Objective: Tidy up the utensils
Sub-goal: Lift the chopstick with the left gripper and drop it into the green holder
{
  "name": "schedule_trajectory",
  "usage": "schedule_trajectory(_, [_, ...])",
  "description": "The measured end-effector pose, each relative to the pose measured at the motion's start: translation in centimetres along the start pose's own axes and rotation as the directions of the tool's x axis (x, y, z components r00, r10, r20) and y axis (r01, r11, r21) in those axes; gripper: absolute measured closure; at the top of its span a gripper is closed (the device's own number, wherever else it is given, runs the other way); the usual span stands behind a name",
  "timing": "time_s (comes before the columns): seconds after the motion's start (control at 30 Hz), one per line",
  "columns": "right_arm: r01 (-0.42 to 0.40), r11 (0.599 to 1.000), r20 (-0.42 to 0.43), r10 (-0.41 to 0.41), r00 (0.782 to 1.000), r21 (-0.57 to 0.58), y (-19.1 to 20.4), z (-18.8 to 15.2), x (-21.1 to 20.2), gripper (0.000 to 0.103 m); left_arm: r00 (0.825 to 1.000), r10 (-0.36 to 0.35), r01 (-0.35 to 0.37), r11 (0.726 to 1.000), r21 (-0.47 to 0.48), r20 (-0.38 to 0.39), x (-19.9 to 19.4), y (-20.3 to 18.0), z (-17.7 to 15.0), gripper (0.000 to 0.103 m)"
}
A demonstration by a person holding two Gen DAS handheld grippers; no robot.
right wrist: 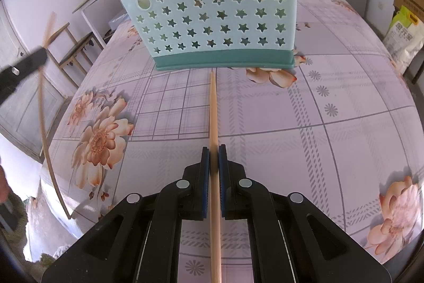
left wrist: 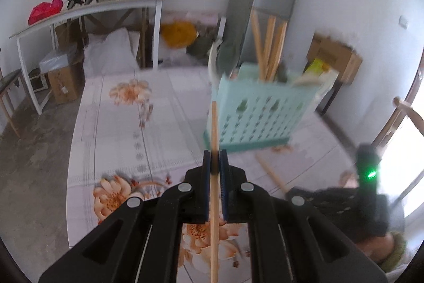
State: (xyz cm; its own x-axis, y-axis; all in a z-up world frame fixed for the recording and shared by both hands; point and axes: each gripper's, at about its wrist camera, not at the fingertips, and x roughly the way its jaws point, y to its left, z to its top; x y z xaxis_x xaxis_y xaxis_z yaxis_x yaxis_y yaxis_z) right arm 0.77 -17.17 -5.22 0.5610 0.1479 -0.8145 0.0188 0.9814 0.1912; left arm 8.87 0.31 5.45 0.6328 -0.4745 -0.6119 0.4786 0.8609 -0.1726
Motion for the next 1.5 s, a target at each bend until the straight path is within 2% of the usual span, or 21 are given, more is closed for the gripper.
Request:
schedule_trajectory(0.33, [-0.002,1.000,0.001,0.002,1.000,0.007,0.0,-0.1,-0.1,0.098,0.989,-0.092,0.092,0.996,0.003,0.117,-3.5,-0.9,2.9,0.097])
schedule_trajectory(0.47, [-0.002,1.000,0.001,0.002,1.000,0.008,0.1,-0.2,-0.1,0.098,0.973,-0.139,0.134,0.990,0.040,0.182,-5.2,-2.0,4.8,0.097])
schedule_trajectory(0.6, [-0.006,1.000,0.001,0.006,1.000,0.009,0.2,-0.2,0.0,0.098,0.946,-0.211,0.200,0.977,0.072,0.246,-6.6,-3.4,7.6,0.097])
schedule_trajectory(0.77, [-0.009,1.000,0.002,0.009,1.000,0.009,0.0,-0.2,-0.1,0.098,0.897,-0.295,0.269,0.955,0.123,0.330,-8.3,-5.5,11.6,0.097])
schedule_trajectory(0.83, [-0.011,1.000,0.002,0.011,1.000,0.011,0.1,-0.2,-0.1,0.098,0.875,-0.308,0.266,0.950,0.161,0.372,-9.0,-6.5,13.1,0.097])
schedule_trajectory(0.97, [-0.016,1.000,0.002,0.016,1.000,0.014,-0.1,-0.2,-0.1,0.098,0.837,-0.298,0.217,0.951,0.222,0.459,-9.6,-8.2,16.0,0.097])
schedule_trajectory(1.03, [-0.020,1.000,0.002,0.020,1.000,0.015,-0.2,-0.2,-0.1,0.098,0.826,-0.280,0.185,0.954,0.234,0.489,-9.4,-8.9,17.0,0.097])
schedule_trajectory(1.13, [-0.028,0.999,0.002,0.028,1.000,0.020,-0.4,-0.2,-0.1,0.098,0.825,-0.249,0.147,0.961,0.234,0.507,-7.7,-9.8,18.0,0.097])
schedule_trajectory(1.2, [-0.032,0.999,0.002,0.032,0.999,0.022,-0.4,-0.2,-0.1,0.098,0.832,-0.220,0.115,0.967,0.229,0.509,-6.1,-10.1,18.3,0.097])
schedule_trajectory(1.43, [-0.048,0.998,0.000,0.048,0.999,0.030,-0.8,-0.1,0.0,0.098,0.884,-0.107,0.032,0.985,0.170,0.455,2.0,-9.4,17.7,0.097])
schedule_trajectory(1.5, [-0.051,0.998,0.000,0.051,0.999,0.032,-0.8,-0.1,-0.1,0.098,0.892,-0.080,0.011,0.988,0.155,0.445,3.6,-8.8,17.0,0.097])
